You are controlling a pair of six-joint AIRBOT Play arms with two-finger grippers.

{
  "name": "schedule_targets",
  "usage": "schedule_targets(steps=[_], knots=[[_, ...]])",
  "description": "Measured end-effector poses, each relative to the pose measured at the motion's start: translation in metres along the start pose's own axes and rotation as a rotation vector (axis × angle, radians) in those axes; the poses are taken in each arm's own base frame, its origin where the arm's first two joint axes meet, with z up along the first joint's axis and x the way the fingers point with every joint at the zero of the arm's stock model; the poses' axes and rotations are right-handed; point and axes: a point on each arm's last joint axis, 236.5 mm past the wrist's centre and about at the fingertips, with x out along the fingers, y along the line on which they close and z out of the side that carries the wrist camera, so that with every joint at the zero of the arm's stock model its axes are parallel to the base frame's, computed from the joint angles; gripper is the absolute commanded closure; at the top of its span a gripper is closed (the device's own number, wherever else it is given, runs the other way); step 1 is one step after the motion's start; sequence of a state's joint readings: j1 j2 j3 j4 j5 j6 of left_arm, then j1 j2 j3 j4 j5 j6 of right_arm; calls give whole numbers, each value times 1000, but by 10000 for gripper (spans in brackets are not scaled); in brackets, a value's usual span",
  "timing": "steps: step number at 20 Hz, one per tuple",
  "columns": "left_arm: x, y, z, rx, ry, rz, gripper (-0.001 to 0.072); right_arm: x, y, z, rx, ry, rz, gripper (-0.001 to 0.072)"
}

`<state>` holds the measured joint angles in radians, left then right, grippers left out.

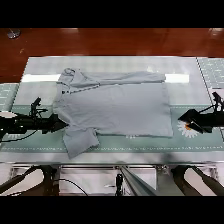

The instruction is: Fold the shirts.

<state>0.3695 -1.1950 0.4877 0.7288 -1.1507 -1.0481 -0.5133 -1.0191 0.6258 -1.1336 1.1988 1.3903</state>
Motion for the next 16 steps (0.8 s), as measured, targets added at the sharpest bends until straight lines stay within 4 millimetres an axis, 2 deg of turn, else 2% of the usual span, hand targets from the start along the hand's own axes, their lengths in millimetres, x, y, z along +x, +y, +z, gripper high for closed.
schedule_targets(steps=[3, 8, 11, 14, 16], knots=[[-1, -3, 0, 6, 4, -7, 685, 12, 2, -20, -15, 64, -12, 94], [-1, -4, -1, 8, 11, -12, 685, 30, 4, -41, -26, 176, -16, 94], [-1, -4, -2, 8, 12, -13, 685, 41, 7, -46, -1, 221, 8, 95], [-1, -4, -2, 7, 12, -13, 685, 49, 23, -48, 28, 255, 86, 96], [-1, -5, -1, 6, 9, -16, 685, 54, 35, -45, 38, 252, 141, 173]])
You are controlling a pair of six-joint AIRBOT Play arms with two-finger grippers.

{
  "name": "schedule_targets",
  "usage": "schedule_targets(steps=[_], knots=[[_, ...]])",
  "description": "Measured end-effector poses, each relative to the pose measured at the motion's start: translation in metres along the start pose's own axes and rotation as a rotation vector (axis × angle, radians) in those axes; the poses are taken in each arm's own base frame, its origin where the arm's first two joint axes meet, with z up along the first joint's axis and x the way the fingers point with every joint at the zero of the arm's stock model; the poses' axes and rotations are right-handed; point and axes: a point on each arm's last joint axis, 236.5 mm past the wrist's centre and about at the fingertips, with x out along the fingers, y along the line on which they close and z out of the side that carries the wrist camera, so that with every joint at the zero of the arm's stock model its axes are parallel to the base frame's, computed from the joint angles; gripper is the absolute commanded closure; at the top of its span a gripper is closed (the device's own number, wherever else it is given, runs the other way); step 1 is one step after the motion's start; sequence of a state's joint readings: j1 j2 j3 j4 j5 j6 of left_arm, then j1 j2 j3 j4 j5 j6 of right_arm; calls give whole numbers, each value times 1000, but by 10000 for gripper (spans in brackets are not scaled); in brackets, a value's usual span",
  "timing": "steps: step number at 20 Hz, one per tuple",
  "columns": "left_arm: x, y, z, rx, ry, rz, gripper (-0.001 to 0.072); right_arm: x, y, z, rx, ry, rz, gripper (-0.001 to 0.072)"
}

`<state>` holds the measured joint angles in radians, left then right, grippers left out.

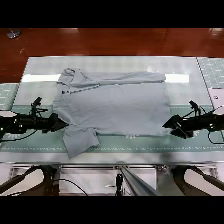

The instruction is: Fold the shirts.

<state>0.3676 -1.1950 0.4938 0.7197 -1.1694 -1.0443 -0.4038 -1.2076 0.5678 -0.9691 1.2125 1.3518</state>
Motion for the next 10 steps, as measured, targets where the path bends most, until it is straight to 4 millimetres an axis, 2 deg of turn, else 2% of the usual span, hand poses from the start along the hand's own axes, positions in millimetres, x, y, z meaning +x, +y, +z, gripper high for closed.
schedule_targets(steps=[1, 2, 3, 5, 7, 8, 9, 10], knots=[[0, 0, 0, -1, -2, -2, 685, 3, 5, 3, -12, -6, 15, 299], [0, -1, 1, -2, -6, -3, 685, 6, 10, 6, -33, -16, 18, 549], [0, -2, 3, -4, -12, -8, 685, 8, 17, 10, -62, -24, 18, 678], [-3, -8, 11, 2, -35, -20, 686, 7, 39, 14, -140, -25, 31, 679], [-16, -28, 31, 36, -90, -58, 687, -13, 72, 35, -240, -83, 45, 679], [-31, -49, 51, 72, -153, -92, 687, -35, 99, 51, -305, -137, 62, 679], [-54, -78, 75, 124, -239, -139, 687, -63, 128, 68, -367, -207, 79, 679], [-87, -118, 103, 194, -351, -197, 687, -103, 166, 87, -440, -313, 102, 679]])
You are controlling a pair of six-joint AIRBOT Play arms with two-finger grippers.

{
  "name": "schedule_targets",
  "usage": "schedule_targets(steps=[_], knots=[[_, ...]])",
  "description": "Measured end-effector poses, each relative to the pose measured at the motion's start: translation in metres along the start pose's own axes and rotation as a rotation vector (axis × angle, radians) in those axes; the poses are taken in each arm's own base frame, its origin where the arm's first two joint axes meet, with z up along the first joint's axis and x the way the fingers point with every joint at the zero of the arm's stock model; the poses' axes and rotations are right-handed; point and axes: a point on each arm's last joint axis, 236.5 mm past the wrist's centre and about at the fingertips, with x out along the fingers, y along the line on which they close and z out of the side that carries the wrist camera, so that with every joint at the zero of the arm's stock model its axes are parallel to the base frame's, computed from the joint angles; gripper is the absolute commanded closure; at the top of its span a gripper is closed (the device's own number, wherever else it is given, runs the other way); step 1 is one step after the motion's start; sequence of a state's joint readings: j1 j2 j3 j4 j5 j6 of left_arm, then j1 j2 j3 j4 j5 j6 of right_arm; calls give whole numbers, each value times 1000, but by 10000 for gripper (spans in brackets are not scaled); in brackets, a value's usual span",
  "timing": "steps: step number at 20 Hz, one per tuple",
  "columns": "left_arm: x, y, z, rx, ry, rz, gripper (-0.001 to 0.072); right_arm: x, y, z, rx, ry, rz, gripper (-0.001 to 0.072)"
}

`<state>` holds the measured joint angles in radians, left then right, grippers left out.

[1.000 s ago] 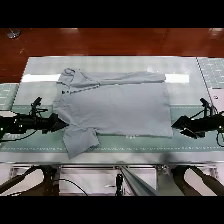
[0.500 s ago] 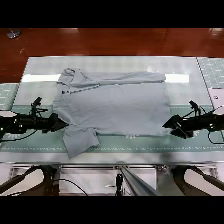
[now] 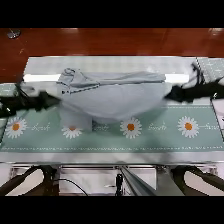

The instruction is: Fold the shirts.

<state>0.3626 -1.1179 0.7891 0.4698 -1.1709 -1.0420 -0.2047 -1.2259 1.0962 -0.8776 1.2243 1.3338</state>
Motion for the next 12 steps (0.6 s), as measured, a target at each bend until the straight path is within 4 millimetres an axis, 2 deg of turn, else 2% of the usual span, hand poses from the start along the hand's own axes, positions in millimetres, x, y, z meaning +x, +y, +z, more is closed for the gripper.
schedule_targets(steps=[2, 3, 4, 5, 6, 8, 10, 12], knots=[[-43, -82, 75, 183, -216, -82, 687, -72, 59, 77, -159, -232, 6, 679], [-73, -129, 104, 290, -327, -115, 687, -121, 97, 106, -246, -362, 7, 679], [-111, -183, 124, 413, -437, -135, 687, -167, 129, 121, -326, -473, -3, 679], [-144, -225, 132, 513, -523, -130, 687, -215, 161, 126, -401, -584, -16, 678], [-178, -264, 132, 615, -604, -107, 687, -257, 186, 119, -461, -675, -37, 678], [-232, -314, 115, 764, -733, -17, 686, -324, 222, 88, -548, -825, -77, 678], [-285, -348, 86, 870, -876, 102, 687, -371, 241, 47, -601, -932, -121, 678], [-324, -364, 52, 940, -970, 219, 686, -401, 250, 6, -628, -1011, -158, 678]])
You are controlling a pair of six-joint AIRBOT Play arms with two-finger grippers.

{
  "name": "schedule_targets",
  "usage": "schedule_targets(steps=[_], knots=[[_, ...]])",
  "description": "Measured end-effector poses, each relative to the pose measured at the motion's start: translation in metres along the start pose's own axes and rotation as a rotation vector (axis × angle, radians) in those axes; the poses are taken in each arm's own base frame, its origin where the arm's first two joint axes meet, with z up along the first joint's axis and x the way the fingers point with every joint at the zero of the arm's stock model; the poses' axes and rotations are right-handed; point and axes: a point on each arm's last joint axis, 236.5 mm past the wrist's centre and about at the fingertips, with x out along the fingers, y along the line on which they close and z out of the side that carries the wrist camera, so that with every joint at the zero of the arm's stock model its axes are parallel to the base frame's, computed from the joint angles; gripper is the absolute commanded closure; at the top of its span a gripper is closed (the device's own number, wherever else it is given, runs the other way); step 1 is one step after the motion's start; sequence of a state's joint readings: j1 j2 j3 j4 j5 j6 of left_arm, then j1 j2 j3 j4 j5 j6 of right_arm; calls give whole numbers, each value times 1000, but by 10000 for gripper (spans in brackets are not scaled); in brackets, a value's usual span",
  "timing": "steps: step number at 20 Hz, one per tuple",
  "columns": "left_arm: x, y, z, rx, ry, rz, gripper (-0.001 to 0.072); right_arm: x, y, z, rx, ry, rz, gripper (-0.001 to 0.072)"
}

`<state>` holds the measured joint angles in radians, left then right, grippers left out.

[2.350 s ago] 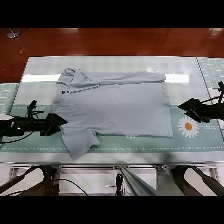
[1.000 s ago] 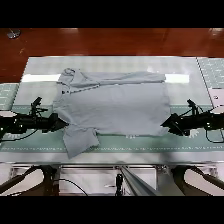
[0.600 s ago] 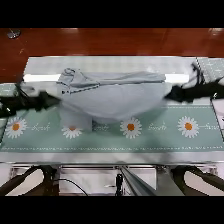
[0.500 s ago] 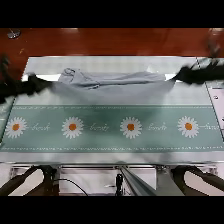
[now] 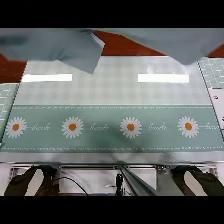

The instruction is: Fold the shirts.

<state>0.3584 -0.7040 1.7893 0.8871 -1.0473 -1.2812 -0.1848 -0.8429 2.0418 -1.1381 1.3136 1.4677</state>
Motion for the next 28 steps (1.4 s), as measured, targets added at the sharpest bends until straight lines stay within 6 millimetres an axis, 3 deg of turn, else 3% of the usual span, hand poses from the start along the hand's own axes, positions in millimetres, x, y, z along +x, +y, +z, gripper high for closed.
schedule_targets(steps=[2, 6, 8, 10, 13, 16, 21, 24, 28], knots=[[-40, -7, 13, 85, -26, 82, 687, -37, 12, 0, -21, -33, -19, 678], [-100, -15, 18, 166, -39, 202, 687, -75, 23, -19, -36, 3, -40, 678], [-111, -15, 8, 163, -16, 217, 687, -80, 24, -33, -29, 52, -48, 678], [-109, -9, -8, 140, 23, 221, 686, -77, 22, -49, -11, 110, -46, 678], [-80, 11, -59, 70, 160, 217, 687, -53, 16, -89, 48, 242, -21, 678], [-32, 33, -143, -65, 351, 169, 687, -7, 4, -139, 133, 368, 12, 678], [54, 69, -297, -312, 611, 126, 686, 97, -34, -239, 288, 554, 35, 678], [105, 78, -371, -390, 706, 116, 686, 161, -59, -294, 368, 626, 37, 678], [175, 82, -450, -454, 758, 136, 686, 246, -89, -352, 497, 651, 36, 678]])
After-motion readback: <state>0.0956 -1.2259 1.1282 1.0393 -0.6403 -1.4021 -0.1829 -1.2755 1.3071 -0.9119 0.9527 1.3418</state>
